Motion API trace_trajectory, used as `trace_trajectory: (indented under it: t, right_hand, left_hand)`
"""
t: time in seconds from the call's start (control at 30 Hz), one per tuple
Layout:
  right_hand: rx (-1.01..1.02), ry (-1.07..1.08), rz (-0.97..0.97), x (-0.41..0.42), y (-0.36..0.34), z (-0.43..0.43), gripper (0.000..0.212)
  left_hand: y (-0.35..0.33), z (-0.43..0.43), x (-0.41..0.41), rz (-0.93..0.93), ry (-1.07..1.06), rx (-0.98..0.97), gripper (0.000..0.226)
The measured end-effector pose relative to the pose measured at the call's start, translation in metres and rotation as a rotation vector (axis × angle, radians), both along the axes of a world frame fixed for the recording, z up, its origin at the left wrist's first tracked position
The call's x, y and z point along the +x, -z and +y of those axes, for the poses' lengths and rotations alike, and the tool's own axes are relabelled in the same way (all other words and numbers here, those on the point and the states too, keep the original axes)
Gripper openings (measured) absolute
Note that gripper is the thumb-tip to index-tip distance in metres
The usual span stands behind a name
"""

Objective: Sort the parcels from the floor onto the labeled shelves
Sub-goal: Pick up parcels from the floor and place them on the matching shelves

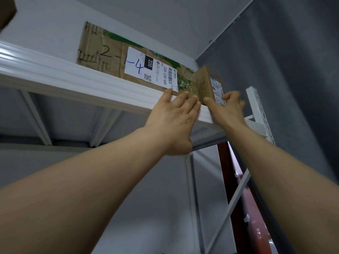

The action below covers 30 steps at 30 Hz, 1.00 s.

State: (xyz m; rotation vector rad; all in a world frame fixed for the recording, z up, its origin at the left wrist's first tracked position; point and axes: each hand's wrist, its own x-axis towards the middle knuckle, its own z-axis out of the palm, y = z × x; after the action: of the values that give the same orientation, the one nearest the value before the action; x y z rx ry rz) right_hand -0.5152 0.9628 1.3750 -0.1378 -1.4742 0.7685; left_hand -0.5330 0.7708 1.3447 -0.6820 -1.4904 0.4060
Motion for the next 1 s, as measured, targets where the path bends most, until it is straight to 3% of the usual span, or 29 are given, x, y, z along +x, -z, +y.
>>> trace_trajectory:
  t: [0.33, 0.5, 0.67, 0.8, 1.0]
  right_hand:
    - [0.039, -0.003, -0.046, 0.016, 0.018, -0.023, 0.029]
    - [0.094, -0.025, -0.058, 0.022, 0.029, -0.033, 0.028]
    - [0.148, -0.063, 0.006, 0.025, 0.047, -0.055, 0.031]
    - [0.169, -0.171, 0.052, 0.033, 0.069, -0.097, 0.034]
    - [0.211, -0.335, 0.028, 0.071, 0.105, -0.199, 0.035]
  left_hand:
    - [-0.005, -0.003, 0.007, -0.101, -0.034, -0.035, 0.098]
    - [-0.004, -0.008, 0.015, -0.177, -0.040, -0.079, 0.098]
    - [0.014, -0.029, 0.020, -0.270, 0.108, 0.010, 0.096]
    - [0.047, -0.074, 0.035, -0.279, 0.185, 0.079, 0.083]
    - [0.096, -0.207, 0.082, -0.337, 0.050, 0.125, 0.052]
